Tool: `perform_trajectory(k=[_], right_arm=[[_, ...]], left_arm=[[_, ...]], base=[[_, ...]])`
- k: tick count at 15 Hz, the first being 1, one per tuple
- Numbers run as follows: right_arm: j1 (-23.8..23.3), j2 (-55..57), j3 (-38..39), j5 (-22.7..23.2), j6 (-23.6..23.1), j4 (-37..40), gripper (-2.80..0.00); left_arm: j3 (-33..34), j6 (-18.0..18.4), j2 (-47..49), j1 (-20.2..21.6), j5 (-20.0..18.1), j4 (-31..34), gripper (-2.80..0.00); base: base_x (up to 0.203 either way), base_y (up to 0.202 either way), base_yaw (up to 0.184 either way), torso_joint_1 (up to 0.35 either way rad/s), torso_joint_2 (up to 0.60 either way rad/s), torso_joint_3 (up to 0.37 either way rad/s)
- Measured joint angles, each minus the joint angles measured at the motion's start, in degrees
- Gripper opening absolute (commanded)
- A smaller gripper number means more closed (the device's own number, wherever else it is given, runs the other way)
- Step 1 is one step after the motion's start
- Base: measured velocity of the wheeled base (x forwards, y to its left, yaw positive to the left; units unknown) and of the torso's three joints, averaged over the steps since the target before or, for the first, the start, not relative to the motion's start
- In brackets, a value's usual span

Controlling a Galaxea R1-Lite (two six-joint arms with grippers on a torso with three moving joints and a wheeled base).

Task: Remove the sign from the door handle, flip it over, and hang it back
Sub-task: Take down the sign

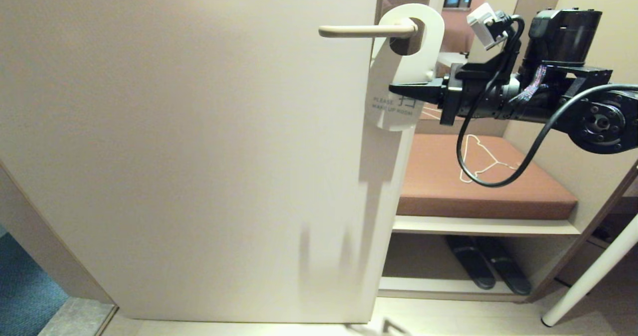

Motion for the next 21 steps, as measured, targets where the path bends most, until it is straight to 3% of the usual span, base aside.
perform_trajectory(k=[3,17,21], right_arm=[[1.4,-1.0,0.1,-4.3,0.0,-0.1,-2.8],[10.5,-2.0,2.7,-32.9,0.3,-0.2,-2.8],[12.6,-1.4,2.8,-36.2,0.2,-3.7,-2.8]], left_arm=[[0.0,0.0,0.0,0.0,0.0,0.0,-2.8],[0.0,0.0,0.0,0.0,0.0,0.0,-2.8],[0.0,0.0,0.0,0.0,0.0,0.0,-2.8]], base=[[0.0,0.0,0.0,0.0,0.0,0.0],[0.0,0.0,0.0,0.0,0.0,0.0],[0.0,0.0,0.0,0.0,0.0,0.0]])
